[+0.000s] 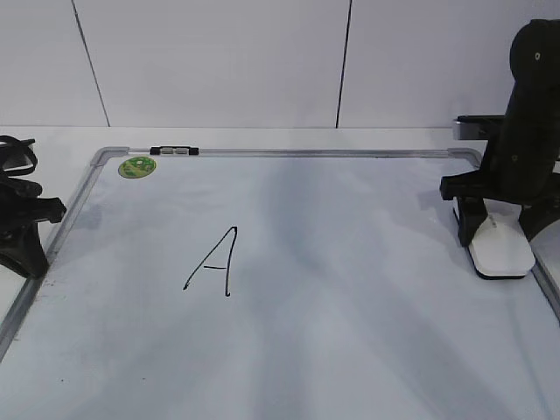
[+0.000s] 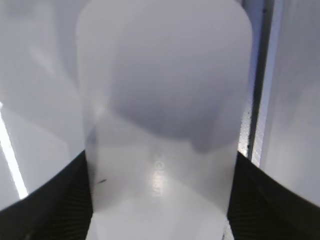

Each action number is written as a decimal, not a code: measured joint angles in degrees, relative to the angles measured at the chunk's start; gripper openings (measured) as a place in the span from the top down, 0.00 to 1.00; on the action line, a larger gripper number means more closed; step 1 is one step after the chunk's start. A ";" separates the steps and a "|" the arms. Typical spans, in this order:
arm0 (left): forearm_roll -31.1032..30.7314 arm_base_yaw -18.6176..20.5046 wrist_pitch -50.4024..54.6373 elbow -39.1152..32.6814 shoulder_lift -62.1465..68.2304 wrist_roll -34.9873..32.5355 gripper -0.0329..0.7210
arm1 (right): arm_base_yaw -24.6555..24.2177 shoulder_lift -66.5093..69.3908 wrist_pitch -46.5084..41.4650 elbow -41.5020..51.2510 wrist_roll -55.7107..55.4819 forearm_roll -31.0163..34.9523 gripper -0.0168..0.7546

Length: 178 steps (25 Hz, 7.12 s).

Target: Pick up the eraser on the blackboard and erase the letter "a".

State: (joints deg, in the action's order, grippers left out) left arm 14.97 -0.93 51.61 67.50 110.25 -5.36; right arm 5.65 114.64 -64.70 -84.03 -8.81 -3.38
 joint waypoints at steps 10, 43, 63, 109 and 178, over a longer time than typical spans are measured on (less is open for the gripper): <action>0.00 0.00 0.00 0.00 0.00 0.00 0.91 | 0.00 0.00 -3.06 0.00 -0.08 -1.77 0.25; 0.00 0.00 -0.12 0.00 0.00 0.00 0.91 | 0.00 0.00 -4.49 -2.74 -0.78 -2.34 0.20; 0.00 0.00 -0.15 0.00 0.00 0.00 0.91 | 0.00 -8.85 -5.15 -4.99 -0.78 0.68 0.30; -5.19 -5.46 10.68 -0.86 -49.14 0.61 0.59 | 2.06 -54.95 -7.12 11.75 1.82 5.12 0.30; -8.23 -5.59 11.99 -38.39 -107.19 -1.31 0.60 | 7.29 -115.32 -1.75 55.17 2.80 -4.38 0.30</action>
State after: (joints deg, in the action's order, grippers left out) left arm 6.74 -6.52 63.60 29.11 3.06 -6.67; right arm 12.94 -0.68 -66.46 -28.86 -6.01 -7.76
